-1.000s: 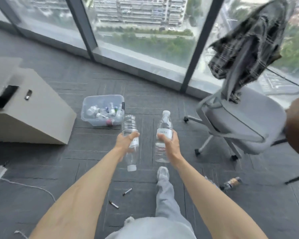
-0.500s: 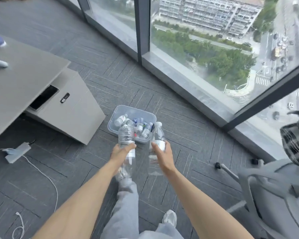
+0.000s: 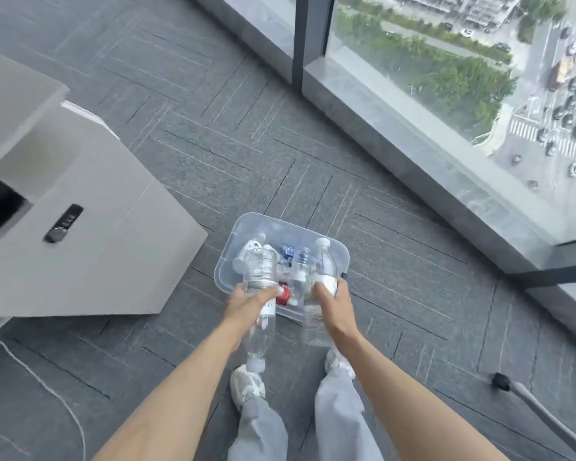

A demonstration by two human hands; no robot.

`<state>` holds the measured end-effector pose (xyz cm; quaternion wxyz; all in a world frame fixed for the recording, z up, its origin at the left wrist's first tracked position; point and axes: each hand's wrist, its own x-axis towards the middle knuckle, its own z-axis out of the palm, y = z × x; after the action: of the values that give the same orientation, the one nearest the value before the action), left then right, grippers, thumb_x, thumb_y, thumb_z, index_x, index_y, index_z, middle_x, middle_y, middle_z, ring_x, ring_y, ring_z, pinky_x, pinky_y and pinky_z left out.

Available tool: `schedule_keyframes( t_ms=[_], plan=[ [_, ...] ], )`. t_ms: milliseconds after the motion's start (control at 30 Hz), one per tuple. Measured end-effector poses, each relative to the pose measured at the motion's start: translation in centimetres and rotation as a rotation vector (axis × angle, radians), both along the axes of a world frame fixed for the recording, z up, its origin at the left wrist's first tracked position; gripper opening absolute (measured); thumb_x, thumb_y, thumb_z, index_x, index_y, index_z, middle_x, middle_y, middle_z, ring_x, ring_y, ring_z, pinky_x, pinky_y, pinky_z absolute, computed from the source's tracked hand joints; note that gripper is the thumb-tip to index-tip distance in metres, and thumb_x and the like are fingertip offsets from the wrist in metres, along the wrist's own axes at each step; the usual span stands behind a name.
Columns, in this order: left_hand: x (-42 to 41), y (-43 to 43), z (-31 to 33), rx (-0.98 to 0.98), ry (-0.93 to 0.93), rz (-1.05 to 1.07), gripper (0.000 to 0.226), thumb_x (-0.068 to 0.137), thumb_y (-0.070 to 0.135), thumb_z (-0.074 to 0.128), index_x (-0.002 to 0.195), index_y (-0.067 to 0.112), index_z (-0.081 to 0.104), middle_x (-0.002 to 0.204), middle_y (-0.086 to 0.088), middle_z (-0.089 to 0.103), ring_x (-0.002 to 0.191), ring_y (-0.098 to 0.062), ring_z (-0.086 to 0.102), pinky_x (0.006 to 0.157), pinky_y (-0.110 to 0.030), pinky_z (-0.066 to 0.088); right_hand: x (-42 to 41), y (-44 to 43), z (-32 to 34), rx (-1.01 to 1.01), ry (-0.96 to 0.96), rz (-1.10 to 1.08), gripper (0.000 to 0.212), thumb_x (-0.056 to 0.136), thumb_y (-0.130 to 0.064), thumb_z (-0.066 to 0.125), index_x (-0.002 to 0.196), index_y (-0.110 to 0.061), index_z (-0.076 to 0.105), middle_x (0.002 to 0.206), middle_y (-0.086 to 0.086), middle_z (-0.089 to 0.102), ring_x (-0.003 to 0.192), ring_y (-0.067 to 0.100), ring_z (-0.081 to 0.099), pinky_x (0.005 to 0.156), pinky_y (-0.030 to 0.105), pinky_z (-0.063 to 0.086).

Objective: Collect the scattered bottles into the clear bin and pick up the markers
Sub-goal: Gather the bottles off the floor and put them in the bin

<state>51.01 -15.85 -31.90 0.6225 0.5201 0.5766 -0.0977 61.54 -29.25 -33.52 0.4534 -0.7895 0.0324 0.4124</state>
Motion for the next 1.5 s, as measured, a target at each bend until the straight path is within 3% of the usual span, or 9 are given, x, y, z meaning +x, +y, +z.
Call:
schedule_keyframes(
  t_ms=[133, 333, 500, 600, 833, 1067, 1300, 1400, 1500],
  plan=[
    [3.1, 2.7, -9.7, -0.009, 0.021, 0.017, 0.089, 0.066, 0.056, 0.076, 0.138, 0.017, 0.040, 0.134, 0.004, 0.050, 0.125, -0.027, 0.049, 0.103, -0.039, 0.039, 3.7, 2.8, -9.9, -0.066, -0.003, 0.060, 0.075, 0.077, -0.047, 0.057, 0.143, -0.018, 0.035, 0.121, 0.000, 0.058, 0.110, 0.024, 0.056, 0.094, 0.039, 0.043],
    [6.9, 4.5, -20.7, 0.012, 0.032, 0.053, 0.095, 0.079, 0.046, 0.073, 0.152, 0.016, 0.020, 0.155, -0.009, 0.031, 0.139, -0.029, 0.034, 0.107, -0.042, 0.033, 6.7, 5.2, -23.8, -0.207, -0.003, 0.225, 0.098, 0.079, -0.046, 0.053, 0.158, -0.014, 0.003, 0.164, 0.014, 0.018, 0.148, 0.033, 0.024, 0.118, 0.053, 0.028],
    [7.5, 5.6, -24.7, 0.018, 0.030, 0.087, 0.076, 0.079, 0.039, 0.075, 0.142, 0.017, 0.039, 0.134, -0.001, 0.049, 0.108, -0.014, 0.043, 0.088, -0.029, 0.033, 7.9, 5.6, -29.3, -0.322, 0.003, 0.142, 0.087, 0.092, -0.033, 0.054, 0.158, -0.011, 0.001, 0.161, 0.020, 0.021, 0.143, 0.038, 0.031, 0.115, 0.050, 0.032],
    [6.9, 5.9, -24.4, 0.024, 0.056, 0.096, 0.075, 0.078, 0.041, 0.075, 0.140, 0.018, 0.040, 0.133, -0.003, 0.050, 0.109, -0.016, 0.045, 0.088, -0.030, 0.035, 7.6, 5.1, -29.2, -0.425, -0.118, 0.170, 0.082, 0.098, -0.029, 0.054, 0.158, -0.010, 0.002, 0.165, 0.014, 0.012, 0.150, 0.032, 0.018, 0.118, 0.044, 0.023],
    [6.2, 6.8, -21.1, 0.022, 0.076, 0.111, 0.097, 0.074, 0.052, 0.074, 0.151, 0.025, 0.023, 0.152, -0.005, 0.039, 0.134, -0.028, 0.041, 0.109, -0.046, 0.034, 7.1, 5.2, -24.3, -0.362, -0.153, 0.216, 0.057, 0.100, -0.021, 0.048, 0.153, -0.011, 0.030, 0.154, 0.009, 0.041, 0.140, 0.025, 0.041, 0.113, 0.041, 0.033],
    [7.1, 7.1, -17.6, -0.042, 0.040, 0.094, 0.098, 0.072, 0.060, 0.071, 0.149, 0.027, 0.021, 0.153, -0.005, 0.036, 0.136, -0.028, 0.038, 0.109, -0.048, 0.031, 6.8, 7.7, -19.8, -0.109, 0.007, 0.081, 0.056, 0.099, -0.048, 0.046, 0.144, -0.014, 0.047, 0.146, 0.003, 0.052, 0.126, 0.014, 0.050, 0.109, 0.035, 0.038],
    [10.8, 4.5, -15.1, -0.261, -0.195, -0.015, 0.057, 0.095, 0.066, 0.011, 0.125, 0.041, 0.052, 0.109, 0.026, 0.066, 0.108, 0.006, 0.054, 0.100, -0.030, 0.036, 6.9, 9.2, -17.3, 0.087, 0.166, 0.137, 0.068, 0.090, -0.070, 0.045, 0.139, -0.022, 0.047, 0.141, 0.001, 0.052, 0.123, 0.013, 0.052, 0.108, 0.041, 0.042],
    [11.0, 4.1, -15.7, -0.278, -0.180, -0.039, 0.076, 0.093, 0.069, 0.005, 0.152, 0.027, 0.026, 0.155, 0.009, 0.033, 0.140, -0.004, 0.027, 0.113, -0.037, 0.017, 7.0, 8.4, -17.7, 0.019, 0.110, 0.091, 0.096, 0.069, -0.081, 0.062, 0.142, -0.023, 0.041, 0.145, -0.001, 0.049, 0.131, 0.021, 0.051, 0.106, 0.053, 0.045],
    [10.1, 4.5, -16.7, -0.187, -0.119, -0.059, 0.072, 0.095, 0.065, 0.008, 0.154, 0.025, 0.022, 0.160, 0.001, 0.025, 0.147, -0.014, 0.019, 0.118, -0.044, 0.008, 7.3, 7.0, -18.6, -0.009, 0.134, 0.011, 0.071, 0.077, -0.071, 0.065, 0.128, -0.028, 0.043, 0.134, -0.004, 0.054, 0.117, 0.021, 0.058, 0.095, 0.051, 0.054]
  ],
)
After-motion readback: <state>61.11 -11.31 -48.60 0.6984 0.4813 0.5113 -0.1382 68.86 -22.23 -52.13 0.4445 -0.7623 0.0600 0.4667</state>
